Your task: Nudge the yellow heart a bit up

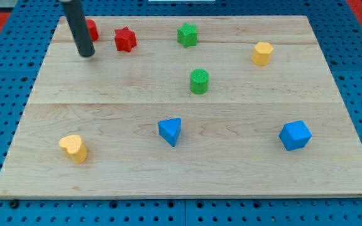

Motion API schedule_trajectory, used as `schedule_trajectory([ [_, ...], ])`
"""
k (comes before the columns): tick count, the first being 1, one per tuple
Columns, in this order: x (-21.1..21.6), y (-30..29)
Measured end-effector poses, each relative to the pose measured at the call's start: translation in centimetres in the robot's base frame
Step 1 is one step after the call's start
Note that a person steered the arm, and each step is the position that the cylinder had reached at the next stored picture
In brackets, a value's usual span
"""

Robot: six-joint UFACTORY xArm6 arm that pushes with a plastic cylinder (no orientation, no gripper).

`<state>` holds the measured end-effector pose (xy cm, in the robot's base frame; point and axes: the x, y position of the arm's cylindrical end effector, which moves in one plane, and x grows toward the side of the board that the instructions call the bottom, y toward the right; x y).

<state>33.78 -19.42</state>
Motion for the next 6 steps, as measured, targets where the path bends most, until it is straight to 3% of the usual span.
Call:
schedule_trajectory([
  [1,4.3,4.6],
  [2,5.2,12.6],
  [3,1.5,17.1],
  [4,5.1,15.5],
  [6,16.3,9.7],
])
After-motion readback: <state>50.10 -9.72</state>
